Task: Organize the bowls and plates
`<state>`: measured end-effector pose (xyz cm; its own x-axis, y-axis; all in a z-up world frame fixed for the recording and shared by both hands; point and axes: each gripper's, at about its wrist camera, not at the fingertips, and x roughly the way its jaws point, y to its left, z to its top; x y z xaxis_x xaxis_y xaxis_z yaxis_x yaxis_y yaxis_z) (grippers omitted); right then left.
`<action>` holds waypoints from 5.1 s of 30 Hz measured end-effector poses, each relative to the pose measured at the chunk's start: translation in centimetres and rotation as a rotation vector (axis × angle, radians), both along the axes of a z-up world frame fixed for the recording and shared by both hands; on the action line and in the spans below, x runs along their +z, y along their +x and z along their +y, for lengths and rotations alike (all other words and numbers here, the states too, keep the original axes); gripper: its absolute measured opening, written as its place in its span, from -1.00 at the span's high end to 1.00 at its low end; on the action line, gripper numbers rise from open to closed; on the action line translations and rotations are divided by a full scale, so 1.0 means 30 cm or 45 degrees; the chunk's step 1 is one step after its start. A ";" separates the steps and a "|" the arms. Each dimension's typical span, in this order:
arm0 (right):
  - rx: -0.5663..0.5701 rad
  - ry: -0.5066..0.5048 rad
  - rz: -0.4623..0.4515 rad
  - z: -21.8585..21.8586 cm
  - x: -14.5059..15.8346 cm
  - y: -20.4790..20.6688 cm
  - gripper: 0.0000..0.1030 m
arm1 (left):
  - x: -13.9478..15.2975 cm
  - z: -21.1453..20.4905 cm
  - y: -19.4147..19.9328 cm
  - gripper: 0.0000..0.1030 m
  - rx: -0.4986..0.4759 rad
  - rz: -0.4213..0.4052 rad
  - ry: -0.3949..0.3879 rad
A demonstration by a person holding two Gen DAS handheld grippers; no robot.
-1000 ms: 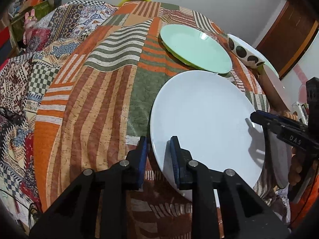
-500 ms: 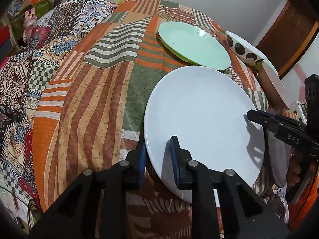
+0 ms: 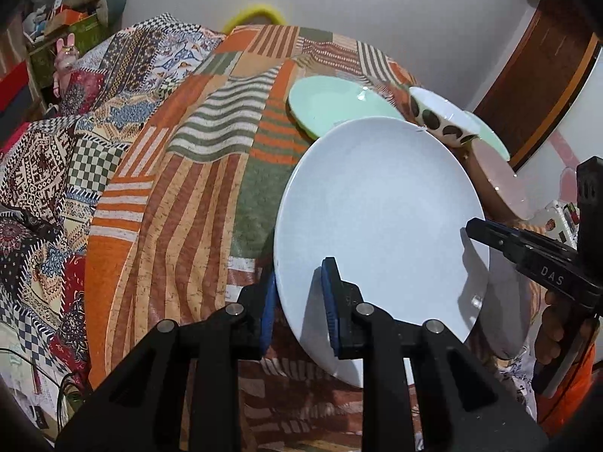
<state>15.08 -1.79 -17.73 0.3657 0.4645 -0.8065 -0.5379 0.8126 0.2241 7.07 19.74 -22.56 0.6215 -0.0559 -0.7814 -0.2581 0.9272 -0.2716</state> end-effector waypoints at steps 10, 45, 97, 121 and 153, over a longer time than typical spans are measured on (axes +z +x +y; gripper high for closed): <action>-0.060 0.057 -0.058 -0.099 0.076 -0.042 0.63 | 0.102 -0.110 -0.015 0.56 -0.053 -0.059 0.039; -0.370 0.080 0.000 -0.570 0.021 -0.137 0.63 | 0.074 -0.598 0.125 0.56 -0.395 0.058 0.094; -0.416 -0.110 -0.073 -0.549 -0.006 -0.103 0.02 | 0.012 -0.589 0.206 0.21 -0.387 0.111 0.106; -0.181 0.096 -0.204 -0.134 0.159 0.043 0.01 | 0.180 -0.017 0.339 -0.19 0.005 -0.112 0.227; -0.163 -0.075 0.119 0.153 -0.101 0.402 0.45 | -0.140 0.239 0.826 0.65 -0.085 0.039 0.055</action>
